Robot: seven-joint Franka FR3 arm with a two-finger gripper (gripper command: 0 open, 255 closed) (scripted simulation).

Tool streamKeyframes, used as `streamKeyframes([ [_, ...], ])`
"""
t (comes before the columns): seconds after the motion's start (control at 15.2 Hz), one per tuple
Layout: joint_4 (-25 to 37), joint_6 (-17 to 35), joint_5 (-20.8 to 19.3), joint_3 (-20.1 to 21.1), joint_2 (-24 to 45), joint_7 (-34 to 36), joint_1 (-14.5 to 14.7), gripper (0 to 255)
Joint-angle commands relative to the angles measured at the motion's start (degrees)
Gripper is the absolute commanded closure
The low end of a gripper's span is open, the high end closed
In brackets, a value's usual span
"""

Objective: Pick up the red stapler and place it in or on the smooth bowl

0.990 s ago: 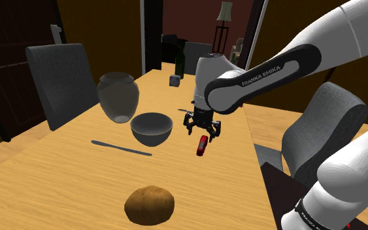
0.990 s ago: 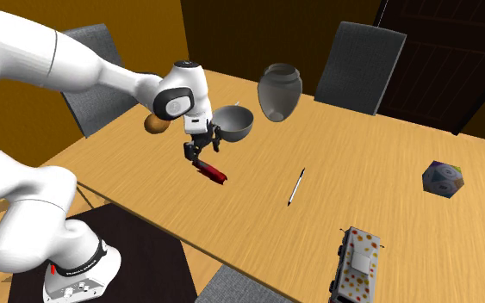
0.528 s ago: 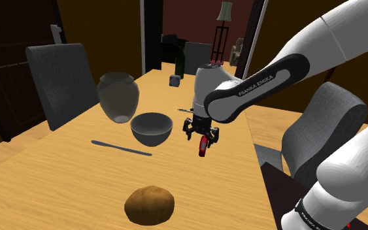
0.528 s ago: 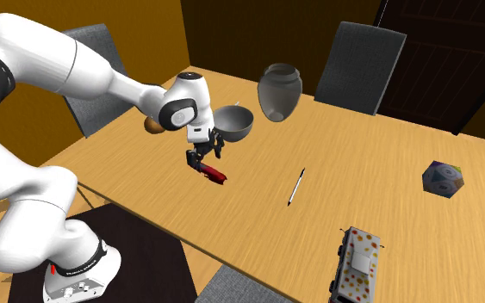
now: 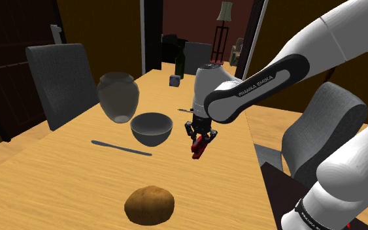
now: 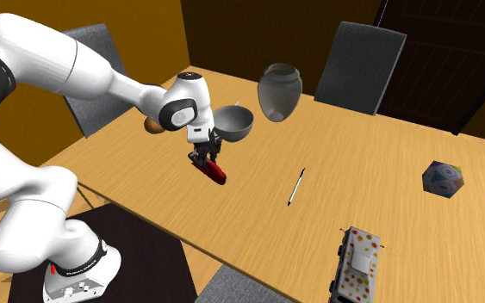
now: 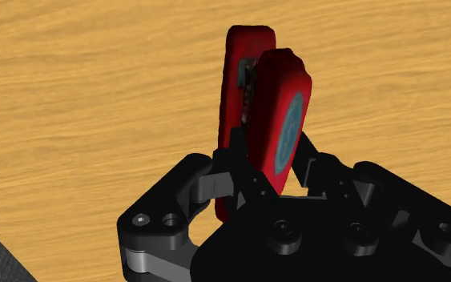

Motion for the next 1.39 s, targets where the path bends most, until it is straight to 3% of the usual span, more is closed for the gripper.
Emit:
streamKeyframes([
  [0.0,-0.1,0.0,0.0,0.0,0.1,0.0,0.0,255],
  [0.46,-0.1,0.0,0.0,0.0,0.1,0.0,0.0,255],
  [1.32,4.5,-10.8,4.9,-2.2,-7.3,-4.6,1.3,255],
])
